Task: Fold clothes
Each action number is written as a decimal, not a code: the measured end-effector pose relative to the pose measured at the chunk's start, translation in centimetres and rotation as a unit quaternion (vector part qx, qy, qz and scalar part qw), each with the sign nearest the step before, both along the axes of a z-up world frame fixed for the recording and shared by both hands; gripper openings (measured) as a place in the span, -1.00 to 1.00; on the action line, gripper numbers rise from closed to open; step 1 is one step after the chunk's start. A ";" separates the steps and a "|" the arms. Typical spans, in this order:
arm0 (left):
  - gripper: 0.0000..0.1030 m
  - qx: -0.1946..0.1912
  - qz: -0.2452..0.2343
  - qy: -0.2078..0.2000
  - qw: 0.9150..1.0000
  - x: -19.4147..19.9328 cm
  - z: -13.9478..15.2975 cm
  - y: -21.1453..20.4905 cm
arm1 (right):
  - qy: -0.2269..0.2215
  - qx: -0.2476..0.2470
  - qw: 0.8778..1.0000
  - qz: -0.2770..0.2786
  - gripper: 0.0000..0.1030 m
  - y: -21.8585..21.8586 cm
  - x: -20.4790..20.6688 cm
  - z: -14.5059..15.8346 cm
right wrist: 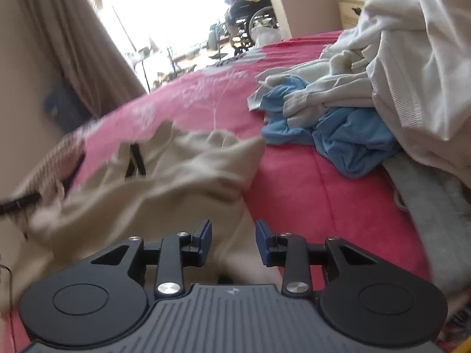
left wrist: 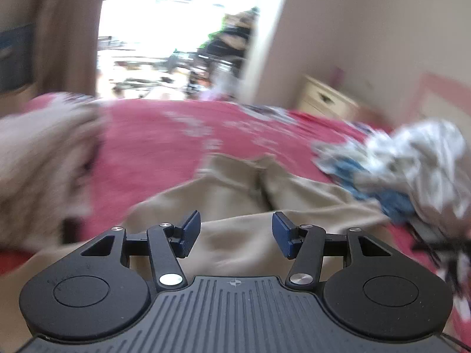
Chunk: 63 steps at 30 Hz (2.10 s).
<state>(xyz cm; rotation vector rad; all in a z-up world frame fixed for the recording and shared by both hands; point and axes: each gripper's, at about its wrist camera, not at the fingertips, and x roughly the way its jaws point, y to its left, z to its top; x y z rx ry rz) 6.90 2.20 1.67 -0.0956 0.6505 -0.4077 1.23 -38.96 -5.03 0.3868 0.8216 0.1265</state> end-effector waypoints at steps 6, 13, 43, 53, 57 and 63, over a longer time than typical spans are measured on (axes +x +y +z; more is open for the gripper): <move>0.14 0.064 -0.162 0.009 0.985 4.4 -0.5 -12.5 | 0.032 0.051 0.998 0.006 -0.17 -0.5 3.0 -3.2; 0.22 0.154 -0.270 0.018 0.950 9.0 -3.2 -25.4 | -0.007 -0.005 0.998 0.060 -0.15 1.6 1.7 -4.0; -0.93 -0.316 -0.009 0.218 0.923 14.9 -8.9 -11.3 | -0.033 0.124 0.990 0.056 -0.16 -1.8 1.2 -4.8; -0.40 -0.133 -0.102 0.193 0.967 18.1 -4.5 -16.3 | -0.035 0.090 0.991 0.098 0.01 0.8 7.3 -5.0; -0.31 -0.034 -0.148 0.186 0.971 18.9 -3.9 -19.7 | -0.088 -0.037 0.983 0.159 -0.14 6.0 5.8 -3.1; -0.17 0.112 -0.226 0.162 0.954 18.0 -3.6 -24.2 | -0.151 -0.236 0.928 0.247 -0.14 13.4 2.1 -3.0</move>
